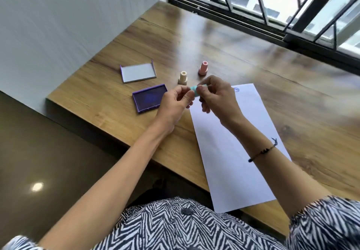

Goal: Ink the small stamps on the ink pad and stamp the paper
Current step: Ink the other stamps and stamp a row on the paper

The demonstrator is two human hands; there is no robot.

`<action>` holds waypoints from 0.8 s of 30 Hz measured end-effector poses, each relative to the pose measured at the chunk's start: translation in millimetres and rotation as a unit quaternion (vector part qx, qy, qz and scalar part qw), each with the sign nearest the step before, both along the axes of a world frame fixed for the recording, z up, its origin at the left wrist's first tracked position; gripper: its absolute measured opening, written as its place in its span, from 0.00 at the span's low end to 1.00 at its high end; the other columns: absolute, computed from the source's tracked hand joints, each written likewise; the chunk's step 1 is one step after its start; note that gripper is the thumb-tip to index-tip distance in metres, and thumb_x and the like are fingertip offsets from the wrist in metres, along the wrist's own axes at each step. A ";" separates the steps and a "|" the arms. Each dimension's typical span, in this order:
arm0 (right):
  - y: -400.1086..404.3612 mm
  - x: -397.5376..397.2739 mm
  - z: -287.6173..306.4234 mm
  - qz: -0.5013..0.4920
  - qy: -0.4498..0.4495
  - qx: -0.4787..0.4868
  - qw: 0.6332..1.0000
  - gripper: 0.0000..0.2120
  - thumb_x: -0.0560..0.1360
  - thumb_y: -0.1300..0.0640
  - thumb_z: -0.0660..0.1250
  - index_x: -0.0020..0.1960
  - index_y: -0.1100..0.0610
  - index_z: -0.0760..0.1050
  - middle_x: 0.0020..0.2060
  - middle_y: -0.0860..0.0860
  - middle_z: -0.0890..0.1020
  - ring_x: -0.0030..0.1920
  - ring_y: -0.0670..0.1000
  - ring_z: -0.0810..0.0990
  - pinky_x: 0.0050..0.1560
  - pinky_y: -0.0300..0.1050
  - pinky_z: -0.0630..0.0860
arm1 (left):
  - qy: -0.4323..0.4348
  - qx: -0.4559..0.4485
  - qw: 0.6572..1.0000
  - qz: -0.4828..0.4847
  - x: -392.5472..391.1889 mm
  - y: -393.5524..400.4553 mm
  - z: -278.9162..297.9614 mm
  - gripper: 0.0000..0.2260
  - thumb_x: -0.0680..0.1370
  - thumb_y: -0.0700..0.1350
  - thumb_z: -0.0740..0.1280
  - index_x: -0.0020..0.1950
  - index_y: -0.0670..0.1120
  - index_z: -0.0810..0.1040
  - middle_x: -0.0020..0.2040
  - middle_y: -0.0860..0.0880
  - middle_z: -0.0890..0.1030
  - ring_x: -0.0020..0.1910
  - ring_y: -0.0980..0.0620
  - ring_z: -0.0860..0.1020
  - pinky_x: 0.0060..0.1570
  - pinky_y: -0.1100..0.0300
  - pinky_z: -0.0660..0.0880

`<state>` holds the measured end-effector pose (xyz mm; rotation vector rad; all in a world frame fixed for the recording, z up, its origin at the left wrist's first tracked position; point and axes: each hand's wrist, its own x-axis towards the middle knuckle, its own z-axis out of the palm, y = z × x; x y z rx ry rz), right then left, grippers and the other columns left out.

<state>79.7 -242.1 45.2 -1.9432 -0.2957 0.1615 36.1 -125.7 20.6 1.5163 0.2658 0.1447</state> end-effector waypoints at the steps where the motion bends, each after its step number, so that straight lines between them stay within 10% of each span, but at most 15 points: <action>1: 5.2 12.3 1.0 -0.005 -0.044 -0.050 0.998 0.03 0.73 0.60 0.64 0.41 0.58 0.74 0.27 0.50 0.77 0.24 0.49 0.76 0.26 0.40 0.73 | 0.016 -0.002 1.000 0.023 4.1 0.1 0.7 0.04 0.76 0.42 0.64 0.42 0.47 0.75 0.35 0.50 0.77 0.32 0.57 0.73 0.37 0.62 0.72; 7: 25.0 66.8 -6.4 0.022 -0.199 -0.411 0.889 0.07 0.74 0.60 0.61 0.48 0.63 0.70 0.45 0.64 0.80 0.44 0.66 0.78 0.37 0.49 0.66 | 0.050 -0.018 0.993 0.102 11.0 -6.2 1.4 0.09 0.76 0.43 0.63 0.37 0.51 0.75 0.32 0.50 0.75 0.34 0.51 0.71 0.36 0.58 0.69; 18: 16.4 83.4 0.0 -0.027 -0.250 -0.397 0.883 0.17 0.74 0.46 0.62 0.49 0.61 0.74 0.45 0.67 0.81 0.45 0.68 0.79 0.38 0.51 0.68 | 0.044 -0.030 0.995 0.080 -0.9 -10.8 2.1 0.10 0.74 0.40 0.62 0.35 0.50 0.77 0.31 0.52 0.76 0.30 0.58 0.71 0.31 0.68 0.70; 24: 22.5 116.5 13.1 0.032 -0.116 -0.434 0.893 0.18 0.73 0.48 0.65 0.51 0.63 0.76 0.50 0.65 0.80 0.51 0.64 0.77 0.46 0.52 0.74 | 0.044 -0.030 0.996 0.078 -0.1 -7.9 3.6 0.09 0.73 0.40 0.62 0.37 0.50 0.78 0.32 0.52 0.77 0.31 0.58 0.72 0.32 0.67 0.71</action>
